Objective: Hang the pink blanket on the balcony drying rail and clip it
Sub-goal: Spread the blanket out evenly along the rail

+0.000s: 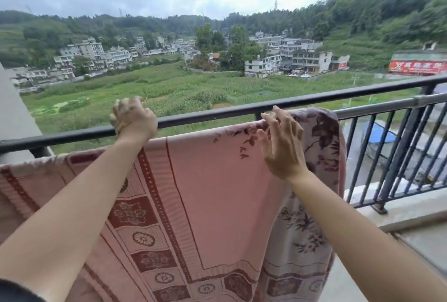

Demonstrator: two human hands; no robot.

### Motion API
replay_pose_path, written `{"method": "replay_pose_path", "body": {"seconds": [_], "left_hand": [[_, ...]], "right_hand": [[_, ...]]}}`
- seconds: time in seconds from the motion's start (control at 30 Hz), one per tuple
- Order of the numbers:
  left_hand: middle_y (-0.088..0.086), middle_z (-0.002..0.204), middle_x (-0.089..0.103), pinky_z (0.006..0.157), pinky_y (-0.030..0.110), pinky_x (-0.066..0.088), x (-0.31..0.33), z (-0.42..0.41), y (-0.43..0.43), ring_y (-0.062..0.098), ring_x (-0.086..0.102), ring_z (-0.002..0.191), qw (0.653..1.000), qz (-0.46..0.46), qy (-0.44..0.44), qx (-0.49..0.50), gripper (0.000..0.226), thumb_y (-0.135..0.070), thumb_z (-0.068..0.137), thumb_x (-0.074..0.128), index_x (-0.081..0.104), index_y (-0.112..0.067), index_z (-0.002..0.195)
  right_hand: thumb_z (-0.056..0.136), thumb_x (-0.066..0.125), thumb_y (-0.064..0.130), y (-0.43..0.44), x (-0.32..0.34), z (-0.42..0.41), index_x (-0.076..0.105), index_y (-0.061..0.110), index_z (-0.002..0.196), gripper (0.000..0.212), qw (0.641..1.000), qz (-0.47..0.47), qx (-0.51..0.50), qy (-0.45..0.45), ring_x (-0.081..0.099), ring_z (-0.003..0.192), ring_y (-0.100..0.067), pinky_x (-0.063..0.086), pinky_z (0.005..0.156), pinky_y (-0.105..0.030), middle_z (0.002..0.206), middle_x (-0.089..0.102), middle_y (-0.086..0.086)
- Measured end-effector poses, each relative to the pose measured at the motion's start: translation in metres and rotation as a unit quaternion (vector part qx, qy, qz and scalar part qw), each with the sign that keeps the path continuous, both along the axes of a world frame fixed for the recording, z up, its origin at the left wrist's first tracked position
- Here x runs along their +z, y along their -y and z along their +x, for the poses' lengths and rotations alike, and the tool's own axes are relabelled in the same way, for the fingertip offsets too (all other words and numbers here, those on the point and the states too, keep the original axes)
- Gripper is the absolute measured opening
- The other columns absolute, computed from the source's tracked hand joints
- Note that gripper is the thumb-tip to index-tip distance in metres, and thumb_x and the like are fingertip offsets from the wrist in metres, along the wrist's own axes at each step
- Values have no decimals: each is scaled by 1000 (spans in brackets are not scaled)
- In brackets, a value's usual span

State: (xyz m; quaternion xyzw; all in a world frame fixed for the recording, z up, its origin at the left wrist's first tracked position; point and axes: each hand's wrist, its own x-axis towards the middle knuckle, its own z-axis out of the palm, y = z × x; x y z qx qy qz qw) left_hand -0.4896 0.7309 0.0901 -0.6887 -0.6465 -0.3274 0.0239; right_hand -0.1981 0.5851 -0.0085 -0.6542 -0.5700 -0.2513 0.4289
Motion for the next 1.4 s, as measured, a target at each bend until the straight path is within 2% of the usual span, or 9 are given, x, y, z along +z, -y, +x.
{"method": "replay_pose_path", "body": {"seconds": [0.23, 0.33, 0.47, 0.63, 0.8, 0.9, 1.17, 1.27, 1.4], "left_hand": [[9, 146, 44, 112, 41, 27, -18, 197, 69, 23, 35, 137, 921, 54, 5, -385, 49, -44, 101, 35, 44, -15, 140], [6, 149, 41, 112, 42, 26, -30, 253, 87, 23, 34, 138, 890, 99, -60, -442, 53, -49, 100, 31, 42, -19, 142], [-2, 130, 60, 99, 43, 36, -51, 304, 95, 23, 53, 119, 902, 152, -147, -376, 49, -55, 98, 28, 51, -31, 134], [0, 86, 69, 73, 38, 37, -75, 326, 92, 24, 61, 77, 926, 271, -104, -240, 34, -42, 98, 37, 66, -24, 102], [1, 78, 67, 70, 39, 35, -77, 336, 95, 26, 59, 69, 932, 292, -114, -180, 38, -40, 100, 31, 63, -20, 94], [3, 74, 65, 63, 37, 36, -75, 332, 99, 27, 58, 64, 935, 294, -119, -157, 39, -39, 101, 28, 60, -18, 88], [11, 74, 65, 60, 38, 43, -76, 328, 97, 33, 59, 62, 945, 298, -110, -83, 45, -34, 100, 33, 65, -8, 83], [7, 67, 62, 55, 32, 36, -81, 337, 91, 28, 55, 55, 938, 328, -100, -54, 37, -28, 97, 39, 62, -10, 75], [4, 62, 55, 56, 29, 25, -88, 339, 84, 23, 47, 52, 919, 384, -89, -24, 26, -22, 92, 41, 55, -15, 71]], "right_hand": [[103, 34, 45, 28, -20, 81, 33, 14, 147, 54, 942, 127, -150, -273, 27, 138, -23, 19, 113, -40, 152, 27, -15], [103, 28, 47, 46, -33, 130, 54, 11, 129, 51, 906, 52, -150, -393, 45, 128, -32, 37, 103, -42, 132, 53, -16], [100, 51, 46, 66, -39, 169, 72, 22, 101, 32, 853, -87, 41, -512, 70, 98, -23, 53, 72, -28, 96, 76, -1], [94, 59, 52, 75, -43, 197, 75, 29, 89, 29, 868, -141, 131, -458, 73, 80, -13, 57, 62, -26, 85, 77, 4], [101, 51, 44, 90, -14, 236, 65, 18, 89, 32, 898, -78, 183, -393, 56, 63, -14, 49, 53, -36, 73, 62, -2], [102, 49, 43, 93, 6, 251, 60, 18, 88, 31, 927, 0, 194, -321, 43, 52, -4, 39, 48, -23, 63, 54, 4], [107, 37, 32, 94, 10, 316, 39, 26, 70, 37, 837, 230, 124, -481, 33, 48, 0, 28, 51, -20, 59, 33, 9], [106, 39, 36, 85, 14, 321, 41, 25, 69, 38, 874, 148, 191, -422, 38, 49, 2, 31, 51, -15, 56, 42, 14], [99, 42, 57, 66, 35, 328, 51, 24, 66, 48, 954, -27, 236, -182, 49, 51, -1, 35, 51, -18, 57, 57, 11]]}}
